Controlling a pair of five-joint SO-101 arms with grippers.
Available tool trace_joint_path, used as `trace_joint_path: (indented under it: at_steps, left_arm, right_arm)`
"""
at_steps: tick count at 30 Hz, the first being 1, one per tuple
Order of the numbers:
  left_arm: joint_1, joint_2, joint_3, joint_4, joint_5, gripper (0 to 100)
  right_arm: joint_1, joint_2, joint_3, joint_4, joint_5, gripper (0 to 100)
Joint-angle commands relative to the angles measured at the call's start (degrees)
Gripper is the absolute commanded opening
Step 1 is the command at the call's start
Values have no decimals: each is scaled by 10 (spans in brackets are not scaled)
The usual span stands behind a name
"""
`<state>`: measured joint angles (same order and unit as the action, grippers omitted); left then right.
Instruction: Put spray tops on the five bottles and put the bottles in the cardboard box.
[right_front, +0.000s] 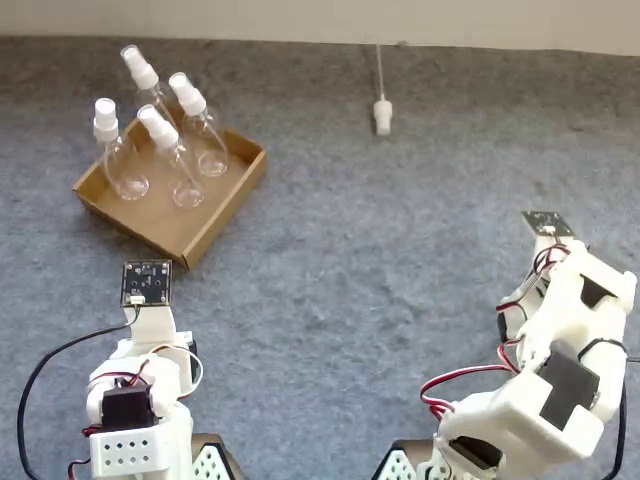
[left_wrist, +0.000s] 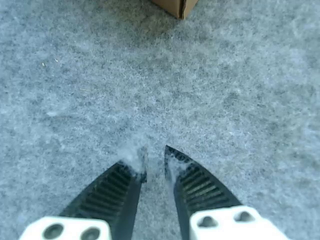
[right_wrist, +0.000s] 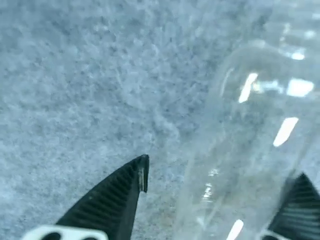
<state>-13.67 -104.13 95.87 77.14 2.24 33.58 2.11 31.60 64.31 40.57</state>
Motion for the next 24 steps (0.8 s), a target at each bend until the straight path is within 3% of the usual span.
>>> trace_joint_path:
  at_steps: [1, 9, 13, 17, 24]
  left_arm:
    - [-5, -2, 12, 4, -5, 5]
    - [-5, -2, 12, 4, -5, 5]
    - [-5, -2, 12, 4, -5, 5]
    - [-5, -2, 12, 4, -5, 5]
    - [-5, -2, 12, 4, -5, 5]
  right_arm:
    - [3, -6, -35, -12, 6, 224]
    - [-28, -7, -82, -7, 3, 81]
    - [-69, -7, -95, 2, 3, 78]
    - [-138, -7, -141, 75, -1, 78]
    - [-268, -7, -299, 185, -145, 78]
